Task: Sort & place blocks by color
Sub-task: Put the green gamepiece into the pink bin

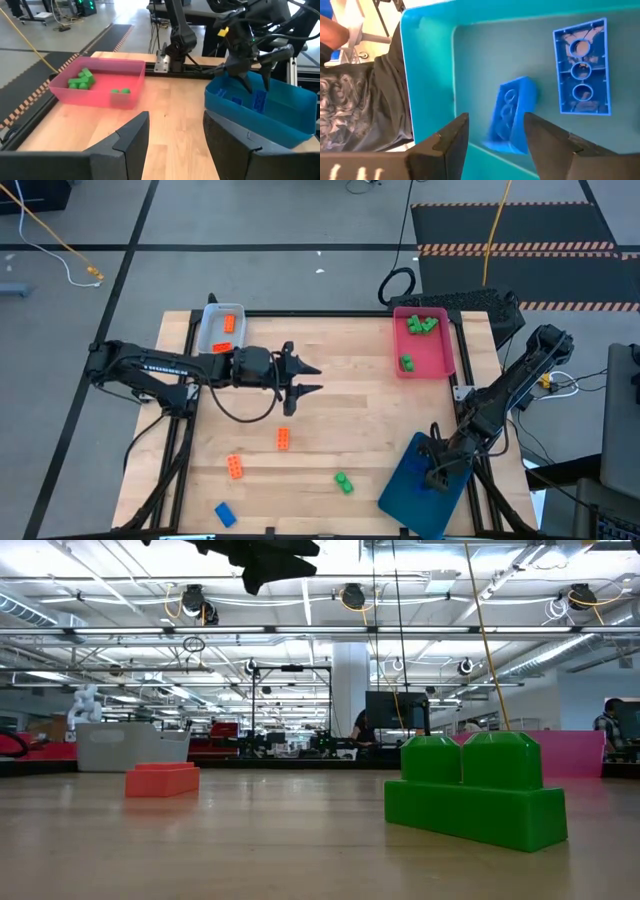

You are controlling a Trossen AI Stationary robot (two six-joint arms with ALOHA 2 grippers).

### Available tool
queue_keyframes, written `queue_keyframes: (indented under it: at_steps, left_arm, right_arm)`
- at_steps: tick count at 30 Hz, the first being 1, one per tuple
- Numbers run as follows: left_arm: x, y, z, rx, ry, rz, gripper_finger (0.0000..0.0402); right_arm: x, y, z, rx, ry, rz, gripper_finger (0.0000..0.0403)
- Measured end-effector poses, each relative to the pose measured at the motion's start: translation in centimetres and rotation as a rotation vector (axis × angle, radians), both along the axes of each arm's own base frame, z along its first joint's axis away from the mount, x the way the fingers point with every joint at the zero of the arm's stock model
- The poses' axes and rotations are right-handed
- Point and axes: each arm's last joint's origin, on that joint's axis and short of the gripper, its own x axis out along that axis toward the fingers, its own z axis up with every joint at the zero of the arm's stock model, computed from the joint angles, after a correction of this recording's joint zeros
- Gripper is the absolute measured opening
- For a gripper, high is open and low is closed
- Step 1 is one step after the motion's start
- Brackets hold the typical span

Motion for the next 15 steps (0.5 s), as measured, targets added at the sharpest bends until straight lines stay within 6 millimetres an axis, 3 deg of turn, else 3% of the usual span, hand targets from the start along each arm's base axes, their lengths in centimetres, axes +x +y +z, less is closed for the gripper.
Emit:
queue_keyframes:
  at_steps: [6, 15]
  left_arm:
    - [0.0, -0.3, -0.1, 0.015, 0.007, -0.014, 0.0186]
    - [0.0, -0.5, -0.1, 0.046, 0.011, -0.030, 0.0186]
  right_arm:
    - [0.5, 0.2, 0.4, -0.042, -0.152, 0.002, 0.0185]
    - [2.6, 0.6, 3.1, -0.173, -0.670, 0.001, 0.0185]
